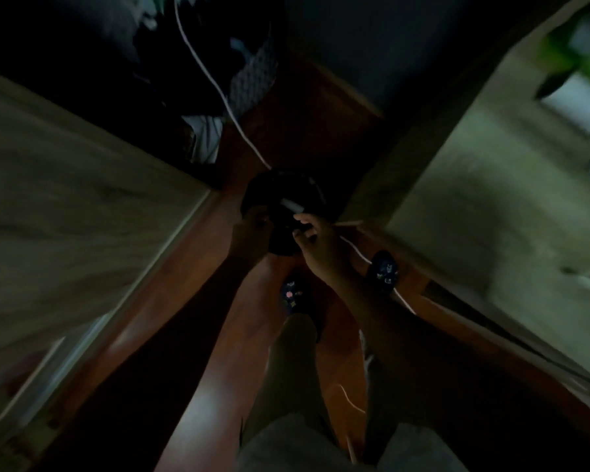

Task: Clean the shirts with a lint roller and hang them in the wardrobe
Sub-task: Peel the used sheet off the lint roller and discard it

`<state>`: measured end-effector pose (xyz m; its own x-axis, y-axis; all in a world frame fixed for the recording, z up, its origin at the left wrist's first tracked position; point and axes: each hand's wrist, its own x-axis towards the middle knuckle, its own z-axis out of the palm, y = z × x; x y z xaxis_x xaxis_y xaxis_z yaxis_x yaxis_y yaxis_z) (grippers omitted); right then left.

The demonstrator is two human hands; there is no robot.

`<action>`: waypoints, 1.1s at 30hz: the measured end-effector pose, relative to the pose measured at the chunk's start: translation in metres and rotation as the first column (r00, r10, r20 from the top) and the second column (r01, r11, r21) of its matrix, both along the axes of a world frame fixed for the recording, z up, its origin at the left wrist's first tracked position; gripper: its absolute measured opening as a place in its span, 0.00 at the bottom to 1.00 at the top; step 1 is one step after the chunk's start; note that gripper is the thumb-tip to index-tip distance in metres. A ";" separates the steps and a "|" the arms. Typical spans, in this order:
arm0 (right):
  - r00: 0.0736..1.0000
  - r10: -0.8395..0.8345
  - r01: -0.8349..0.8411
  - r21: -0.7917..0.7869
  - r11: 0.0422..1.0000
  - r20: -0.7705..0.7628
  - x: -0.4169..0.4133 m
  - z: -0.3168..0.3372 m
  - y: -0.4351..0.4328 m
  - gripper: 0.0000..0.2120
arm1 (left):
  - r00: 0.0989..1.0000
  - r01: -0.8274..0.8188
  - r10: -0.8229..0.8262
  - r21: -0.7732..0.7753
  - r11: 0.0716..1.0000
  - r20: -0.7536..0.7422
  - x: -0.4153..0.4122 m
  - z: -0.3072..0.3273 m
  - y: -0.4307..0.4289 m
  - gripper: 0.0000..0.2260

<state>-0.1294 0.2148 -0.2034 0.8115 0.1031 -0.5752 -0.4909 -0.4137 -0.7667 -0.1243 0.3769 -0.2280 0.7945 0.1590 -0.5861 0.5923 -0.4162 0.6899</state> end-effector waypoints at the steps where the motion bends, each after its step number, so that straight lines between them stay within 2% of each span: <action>1: 0.998 -0.009 0.008 0.021 1.000 0.055 0.004 0.027 -0.008 0.15 | 0.997 0.057 -0.059 0.038 0.998 0.057 0.009 0.020 -0.006 0.20; 5: 0.944 -0.068 0.078 -0.017 0.997 0.323 0.016 0.116 -0.061 0.14 | 0.932 0.174 -0.222 0.182 0.968 0.288 0.042 0.114 -0.045 0.16; 8: 0.869 -0.154 0.209 -0.066 0.976 0.470 0.021 0.159 -0.122 0.14 | 0.802 0.282 -0.419 0.347 0.894 0.425 0.059 0.170 -0.102 0.16; 11: 0.809 -0.225 0.342 -0.124 0.931 0.543 0.024 0.183 -0.198 0.13 | 0.657 0.392 -0.552 0.393 0.832 0.514 0.081 0.204 -0.176 0.16; 14: 0.795 -0.250 0.428 -0.219 0.877 0.553 0.020 0.181 -0.272 0.12 | 0.537 0.488 -0.673 0.464 0.739 0.508 0.097 0.216 -0.251 0.17; 18: 0.807 -0.234 0.474 -0.359 0.804 0.542 0.010 0.166 -0.360 0.17 | 0.413 0.642 -0.833 0.530 0.554 0.369 0.123 0.214 -0.346 0.25; 23: 0.878 -0.234 0.416 -0.425 0.804 0.417 0.008 0.158 -0.423 0.14 | 0.408 0.640 -0.910 0.688 0.343 0.074 0.145 0.196 -0.399 0.32; 26: 0.910 -0.195 0.355 -0.446 0.822 0.365 0.008 0.145 -0.432 0.17 | 0.419 0.626 -0.908 0.725 0.286 -0.003 0.149 0.190 -0.406 0.30; 28: 0.913 -0.185 0.328 -0.385 0.862 0.363 0.011 0.141 -0.427 0.19 | 0.424 0.617 -0.906 0.733 0.288 -0.001 0.147 0.189 -0.403 0.23; 30: 0.919 -0.112 0.267 -0.390 0.881 0.377 0.019 0.142 -0.417 0.19 | 0.455 0.635 -0.890 0.692 0.344 0.025 0.139 0.187 -0.395 0.20; 33: 0.919 0.040 0.172 -0.489 0.855 0.393 0.037 0.145 -0.401 0.21 | 0.489 0.695 -0.870 0.577 0.430 0.060 0.122 0.185 -0.378 0.23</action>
<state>-0.0924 -0.1861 -0.0583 0.9678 -0.1768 -0.1792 -0.2494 -0.7699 -0.5874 -0.0026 -0.0008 -0.0428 0.8082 -0.4821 -0.3382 -0.3635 -0.8603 0.3575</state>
